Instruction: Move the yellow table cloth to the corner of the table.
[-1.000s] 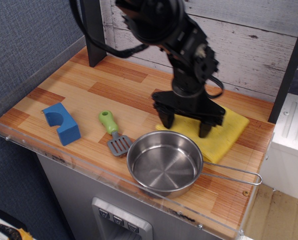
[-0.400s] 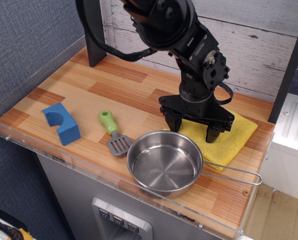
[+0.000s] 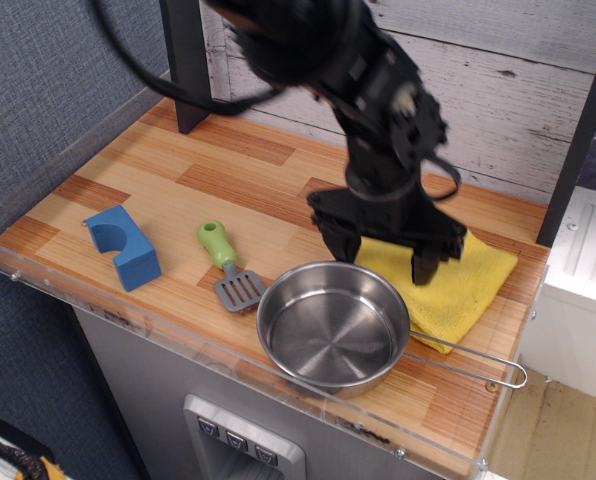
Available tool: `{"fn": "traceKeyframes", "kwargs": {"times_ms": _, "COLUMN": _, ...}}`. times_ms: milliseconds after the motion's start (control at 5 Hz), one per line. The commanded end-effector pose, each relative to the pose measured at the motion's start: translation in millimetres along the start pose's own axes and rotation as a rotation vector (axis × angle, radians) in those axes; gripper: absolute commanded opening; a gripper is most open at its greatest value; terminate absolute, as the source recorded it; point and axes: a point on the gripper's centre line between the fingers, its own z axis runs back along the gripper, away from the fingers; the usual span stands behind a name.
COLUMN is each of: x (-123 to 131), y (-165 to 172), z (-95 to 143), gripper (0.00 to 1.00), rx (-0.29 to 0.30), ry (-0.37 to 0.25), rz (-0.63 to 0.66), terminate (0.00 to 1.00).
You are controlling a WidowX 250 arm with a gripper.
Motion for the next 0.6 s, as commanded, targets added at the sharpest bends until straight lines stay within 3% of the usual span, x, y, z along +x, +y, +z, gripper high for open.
{"fn": "traceKeyframes", "kwargs": {"times_ms": 0, "x": 16.9, "y": 7.2, "z": 48.1, "gripper": 1.00, "rx": -0.031, "ry": -0.137, "rz": 0.033, "terminate": 0.00}}
{"fn": "traceKeyframes", "kwargs": {"times_ms": 400, "x": 25.9, "y": 10.5, "z": 95.8, "gripper": 1.00, "rx": -0.075, "ry": -0.260, "rz": 0.058, "terminate": 0.00}}
